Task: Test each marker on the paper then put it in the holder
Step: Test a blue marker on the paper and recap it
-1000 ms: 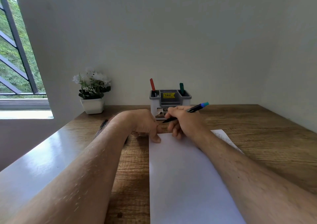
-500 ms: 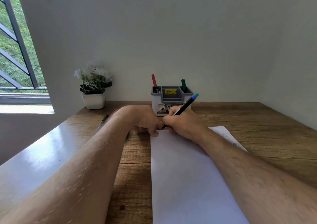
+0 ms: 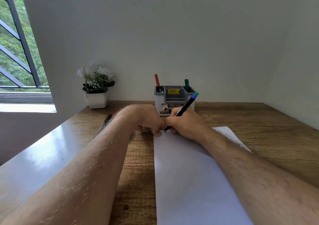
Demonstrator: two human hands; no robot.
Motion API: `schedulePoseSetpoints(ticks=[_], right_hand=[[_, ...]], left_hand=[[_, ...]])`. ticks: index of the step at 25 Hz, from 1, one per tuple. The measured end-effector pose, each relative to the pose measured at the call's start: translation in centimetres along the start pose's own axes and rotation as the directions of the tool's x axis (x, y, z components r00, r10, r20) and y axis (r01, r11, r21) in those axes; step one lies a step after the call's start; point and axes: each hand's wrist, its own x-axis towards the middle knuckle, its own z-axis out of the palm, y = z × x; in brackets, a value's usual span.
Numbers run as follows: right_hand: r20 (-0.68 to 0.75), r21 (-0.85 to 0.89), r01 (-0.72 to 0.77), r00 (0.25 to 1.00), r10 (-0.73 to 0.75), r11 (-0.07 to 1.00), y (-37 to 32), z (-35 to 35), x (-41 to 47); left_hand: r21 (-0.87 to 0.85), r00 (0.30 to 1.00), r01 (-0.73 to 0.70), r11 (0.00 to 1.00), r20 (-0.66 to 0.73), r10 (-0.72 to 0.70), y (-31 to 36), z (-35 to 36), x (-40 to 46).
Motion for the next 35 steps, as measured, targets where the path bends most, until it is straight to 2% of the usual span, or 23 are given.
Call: schedulePoseSetpoints(ticks=[19, 23, 29, 32, 35], right_hand=[[0.037, 0.051, 0.004, 0.999, -0.006, 0.999, -0.3, -0.2, -0.2], [0.035, 0.008, 0.017, 0.999, -0.017, 1.0, -0.5, -0.3, -0.3], [-0.042, -0.001, -0.014, 0.999, 0.014, 1.0, 0.0, -0.1, 0.0], [-0.066, 0.122, -0.047, 0.996, 0.055, 0.991, 0.5, -0.4, 0.2], [-0.028, 0.425, -0.124, 0.988, 0.15, 0.897, 1.1, -0.9, 0.5]], left_hand=[[-0.012, 1.0, 0.014, 1.0, 0.01, -0.014, -0.2, 0.1, 0.2], [-0.005, 1.0, 0.009, 1.0, 0.003, -0.009, -0.3, 0.1, 0.5], [-0.01, 1.0, 0.021, 1.0, 0.012, -0.021, -0.1, 0.2, 0.2], [-0.07, 0.999, 0.002, 0.998, -0.051, -0.005, 0.2, 0.1, 0.5], [-0.328, 0.976, 0.006, 0.945, -0.202, -0.076, 1.2, -0.4, 0.9]])
